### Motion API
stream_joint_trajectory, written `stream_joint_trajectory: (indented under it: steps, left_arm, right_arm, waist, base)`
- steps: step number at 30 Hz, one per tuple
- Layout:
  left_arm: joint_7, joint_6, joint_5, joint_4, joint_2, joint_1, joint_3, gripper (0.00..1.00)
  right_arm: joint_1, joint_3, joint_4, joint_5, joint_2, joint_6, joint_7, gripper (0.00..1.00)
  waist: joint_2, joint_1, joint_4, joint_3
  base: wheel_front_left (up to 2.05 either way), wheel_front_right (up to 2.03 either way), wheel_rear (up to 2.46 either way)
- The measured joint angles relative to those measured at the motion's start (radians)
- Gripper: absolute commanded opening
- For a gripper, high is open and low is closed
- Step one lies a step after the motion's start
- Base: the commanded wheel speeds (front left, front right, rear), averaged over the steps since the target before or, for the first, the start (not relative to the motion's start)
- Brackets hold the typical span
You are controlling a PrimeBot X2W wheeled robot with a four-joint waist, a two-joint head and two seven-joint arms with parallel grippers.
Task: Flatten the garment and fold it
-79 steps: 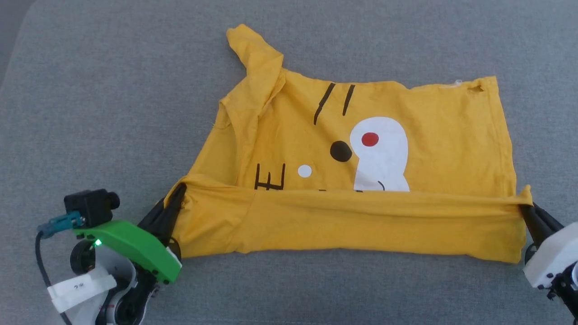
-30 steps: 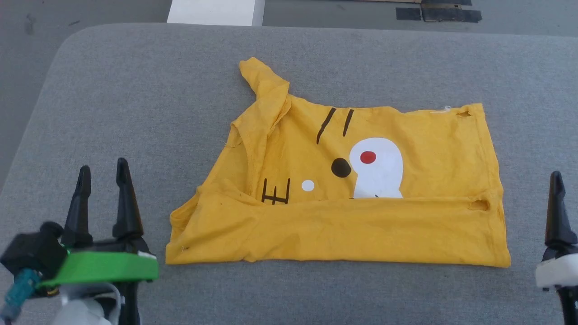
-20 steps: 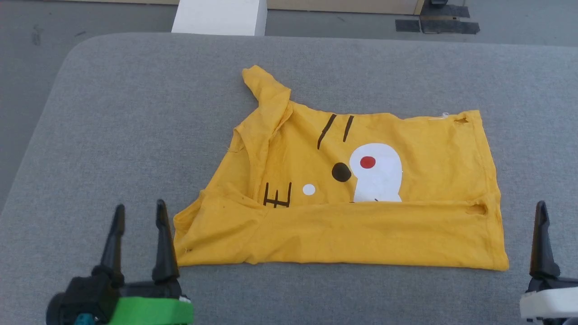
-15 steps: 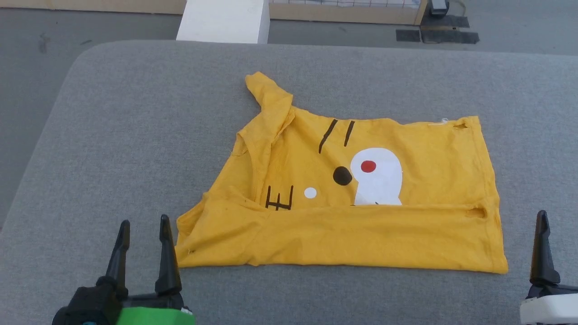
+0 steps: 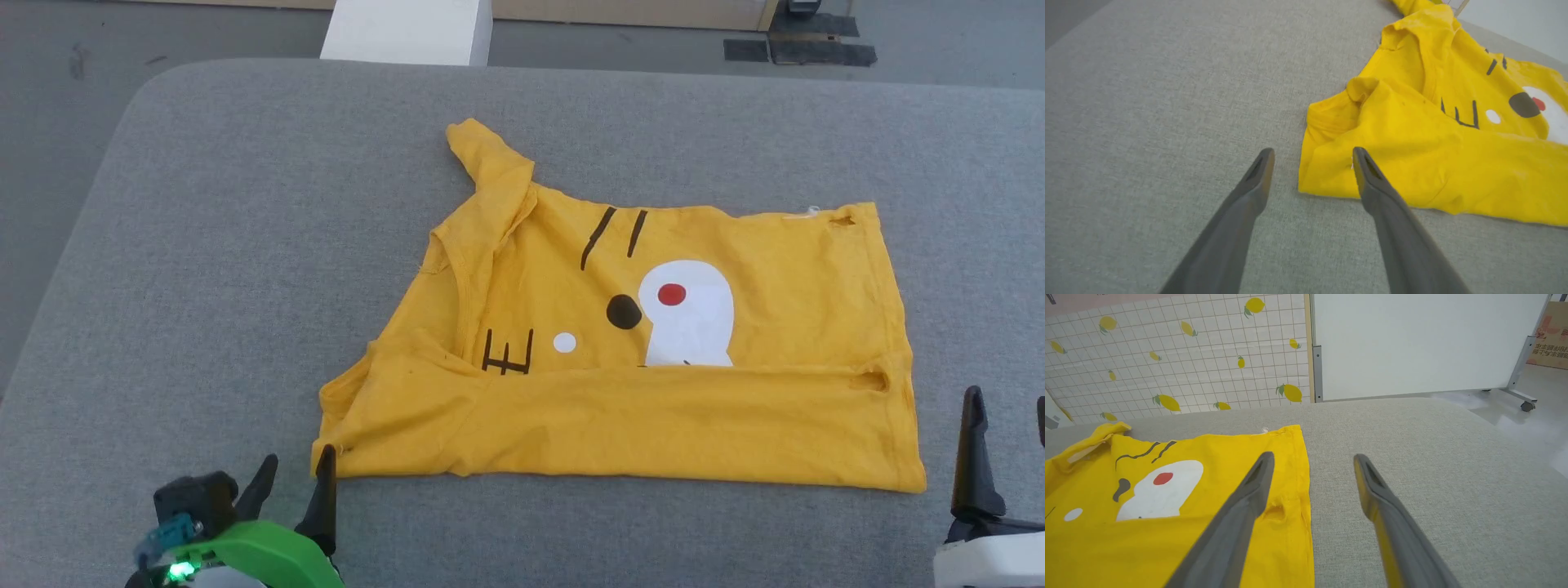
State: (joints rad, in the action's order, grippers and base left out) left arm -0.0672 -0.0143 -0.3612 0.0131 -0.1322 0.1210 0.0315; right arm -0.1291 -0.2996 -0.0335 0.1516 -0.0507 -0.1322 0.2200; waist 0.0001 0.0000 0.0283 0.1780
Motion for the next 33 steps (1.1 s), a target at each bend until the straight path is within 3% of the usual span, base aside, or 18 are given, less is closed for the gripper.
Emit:
stream_joint_trajectory:
  steps: [9,18,19,20,29,33]
  left_arm:
    - [-0.217,-0.013,-0.072,-0.105,-0.051,-0.083,-0.014,1.0]
    - [-0.345,-0.05,-0.117,-0.17,-0.088,-0.149,0.023,1.0]
    - [-0.346,-0.056,-0.117,-0.177,-0.094,-0.154,0.028,0.45]
    - [-0.346,-0.057,-0.117,-0.182,-0.097,-0.158,0.03,0.03]
    - [-0.295,-0.074,-0.164,-0.193,-0.085,-0.162,0.029,0.0]
    - [-0.255,-0.069,-0.18,-0.145,-0.063,-0.133,0.008,0.0]
  right_arm:
    - [0.012,0.017,0.022,0.007,0.0,0.0,0.0,1.0]
    - [0.024,0.011,0.026,0.007,0.0,0.0,-0.001,1.0]
    - [0.025,0.011,0.027,0.007,0.0,0.0,-0.004,1.0]
    - [0.025,0.01,0.028,0.007,0.0,0.0,-0.005,1.0]
    - [0.04,0.016,0.011,-0.031,0.0,0.0,-0.047,1.0]
    - [0.075,0.043,-0.03,-0.037,-0.001,0.0,-0.148,1.0]
  waist:
    - [-0.0001,0.0,-0.027,0.03]
    - [0.0,0.0,-0.05,0.051]
    - [0.0,0.0,-0.052,0.052]
    - [0.0,0.0,-0.053,0.052]
    - [0.0,0.0,-0.057,0.045]
    - [0.0,0.0,-0.052,0.05]
  base:
    - [0.0,0.0,0.0]
    - [0.0,0.0,0.0]
    - [0.0,0.0,0.0]
    - [0.0,0.0,0.0]
    - [0.0,0.0,0.0]
    - [0.0,0.0,0.0]
